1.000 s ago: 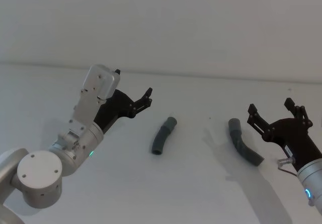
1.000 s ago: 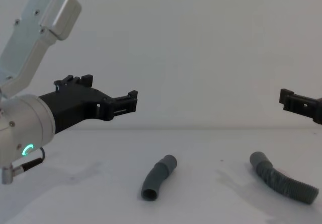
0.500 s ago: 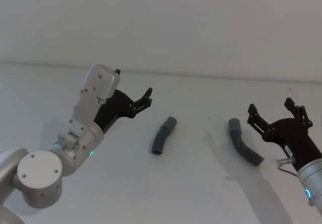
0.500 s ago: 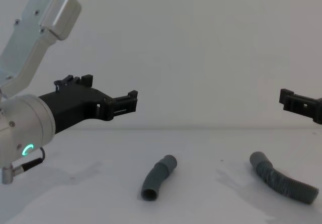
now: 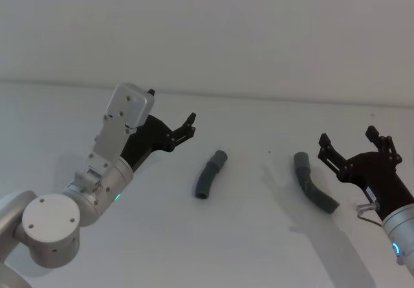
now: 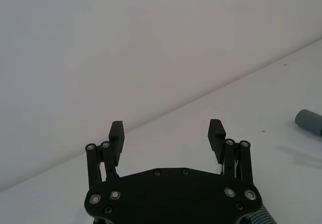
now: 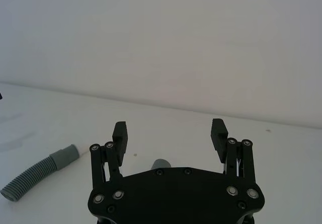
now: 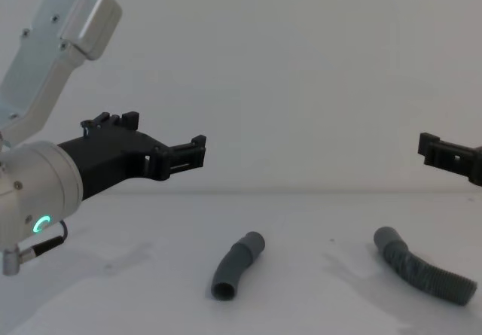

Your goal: Use both hands to pick up one end of the pipe from the table, align the ends, and insert them.

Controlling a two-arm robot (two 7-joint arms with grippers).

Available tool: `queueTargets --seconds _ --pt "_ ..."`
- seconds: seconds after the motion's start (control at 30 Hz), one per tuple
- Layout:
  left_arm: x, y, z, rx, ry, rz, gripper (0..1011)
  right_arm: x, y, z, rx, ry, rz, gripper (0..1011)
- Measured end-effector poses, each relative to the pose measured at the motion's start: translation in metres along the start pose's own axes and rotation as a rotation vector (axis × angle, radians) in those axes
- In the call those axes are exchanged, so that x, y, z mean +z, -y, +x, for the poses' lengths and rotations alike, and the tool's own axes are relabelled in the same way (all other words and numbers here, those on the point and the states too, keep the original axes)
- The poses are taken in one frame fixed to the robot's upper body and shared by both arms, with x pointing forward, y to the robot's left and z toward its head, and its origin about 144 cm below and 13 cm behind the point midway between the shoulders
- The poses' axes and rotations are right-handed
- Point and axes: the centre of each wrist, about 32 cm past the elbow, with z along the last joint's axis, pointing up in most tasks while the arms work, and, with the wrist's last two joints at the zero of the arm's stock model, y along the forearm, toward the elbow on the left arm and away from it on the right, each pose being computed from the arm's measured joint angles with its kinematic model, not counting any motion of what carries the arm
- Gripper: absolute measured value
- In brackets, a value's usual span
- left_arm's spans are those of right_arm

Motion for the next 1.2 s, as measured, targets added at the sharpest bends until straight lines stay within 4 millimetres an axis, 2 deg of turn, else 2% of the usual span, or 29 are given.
queueTargets --seconds 1.2 --pt "0.0 0.0 0.0 0.0 0.0 0.0 1001 0.0 0.0 0.0 0.0 0.0 0.0 1002"
